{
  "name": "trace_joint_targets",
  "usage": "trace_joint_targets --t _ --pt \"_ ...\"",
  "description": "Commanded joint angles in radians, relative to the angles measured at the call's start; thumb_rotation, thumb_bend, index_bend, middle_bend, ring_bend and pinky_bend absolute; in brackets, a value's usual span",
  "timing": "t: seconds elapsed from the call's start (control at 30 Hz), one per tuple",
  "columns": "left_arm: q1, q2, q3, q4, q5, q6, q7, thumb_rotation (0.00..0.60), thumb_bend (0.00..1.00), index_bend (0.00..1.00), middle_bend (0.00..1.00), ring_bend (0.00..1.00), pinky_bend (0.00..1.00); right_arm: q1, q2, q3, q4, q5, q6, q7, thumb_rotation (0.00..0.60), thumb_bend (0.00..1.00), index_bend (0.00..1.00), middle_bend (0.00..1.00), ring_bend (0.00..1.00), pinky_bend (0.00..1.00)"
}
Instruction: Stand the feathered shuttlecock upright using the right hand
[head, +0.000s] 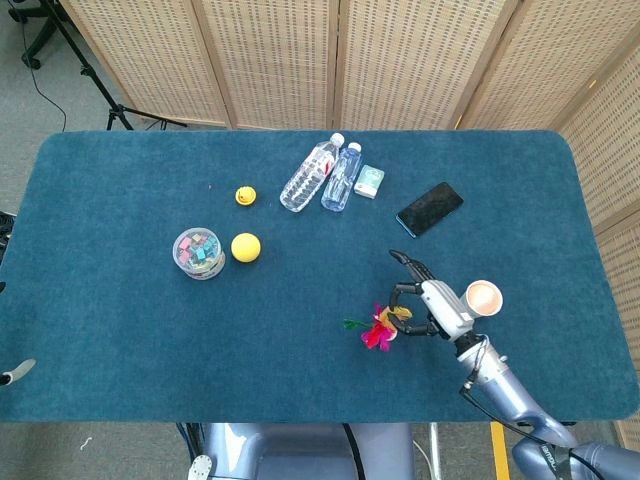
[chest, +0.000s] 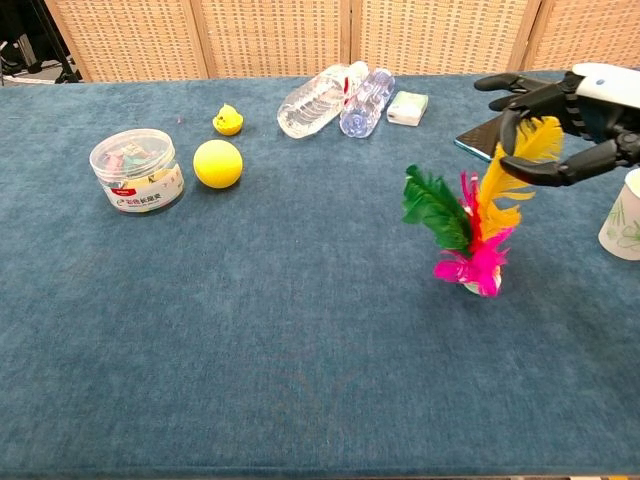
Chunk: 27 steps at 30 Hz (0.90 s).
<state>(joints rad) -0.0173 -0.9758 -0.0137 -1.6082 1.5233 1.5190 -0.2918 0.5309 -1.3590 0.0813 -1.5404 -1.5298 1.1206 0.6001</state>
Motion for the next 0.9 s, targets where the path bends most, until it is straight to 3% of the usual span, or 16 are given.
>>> trace_joint_targets --t 0.03,0.13,0.37,0.47,0.53,0.6,0.77,0.9 --pt "-0.001 -0.002 0.001 -0.003 0.002 0.0 0.01 0.6 0.0 0.0 0.0 0.0 0.0 -0.013 0.048 -0.035 0.016 -0.061 0.028 0.052 0.6 0.37 0.13 0.0 0.0 0.0" --pt "0.0 -0.004 0.003 -0.006 0.006 0.002 0.018 0.6 0.0 0.0 0.0 0.0 0.0 -0.022 0.063 -0.039 0.023 -0.076 0.055 0.048 0.6 0.24 0.0 0.0 0.0 0.0" --pt "0.003 -0.005 0.003 -0.005 0.006 0.007 0.019 0.6 0.0 0.0 0.0 0.0 0.0 -0.059 0.135 -0.051 -0.026 -0.107 0.134 0.059 0.6 0.23 0.0 0.0 0.0 0.0" --pt "0.003 -0.004 0.003 -0.003 0.007 0.009 0.018 0.6 0.0 0.0 0.0 0.0 0.0 -0.087 0.192 -0.056 -0.07 -0.123 0.187 0.037 0.6 0.16 0.0 0.0 0.0 0.0" --pt "0.005 -0.004 0.001 0.0 0.003 0.011 0.015 0.6 0.0 0.0 0.0 0.0 0.0 -0.126 0.234 -0.056 -0.09 -0.119 0.242 -0.045 0.6 0.04 0.0 0.0 0.0 0.0" --pt "0.006 -0.003 -0.002 0.004 -0.003 0.013 0.009 0.6 0.0 0.0 0.0 0.0 0.0 -0.178 0.259 -0.054 -0.09 -0.098 0.304 -0.168 0.6 0.0 0.0 0.0 0.0 0.0" --pt "0.005 -0.004 -0.007 0.016 -0.008 0.015 -0.005 0.6 0.0 0.0 0.0 0.0 0.0 -0.283 0.242 -0.061 -0.025 -0.063 0.421 -0.351 0.6 0.0 0.0 0.0 0.0 0.0" --pt "0.001 -0.005 -0.009 0.019 -0.012 0.006 -0.007 0.6 0.0 0.0 0.0 0.0 0.0 -0.326 0.211 -0.065 0.044 -0.045 0.457 -0.358 0.6 0.0 0.0 0.0 0.0 0.0"
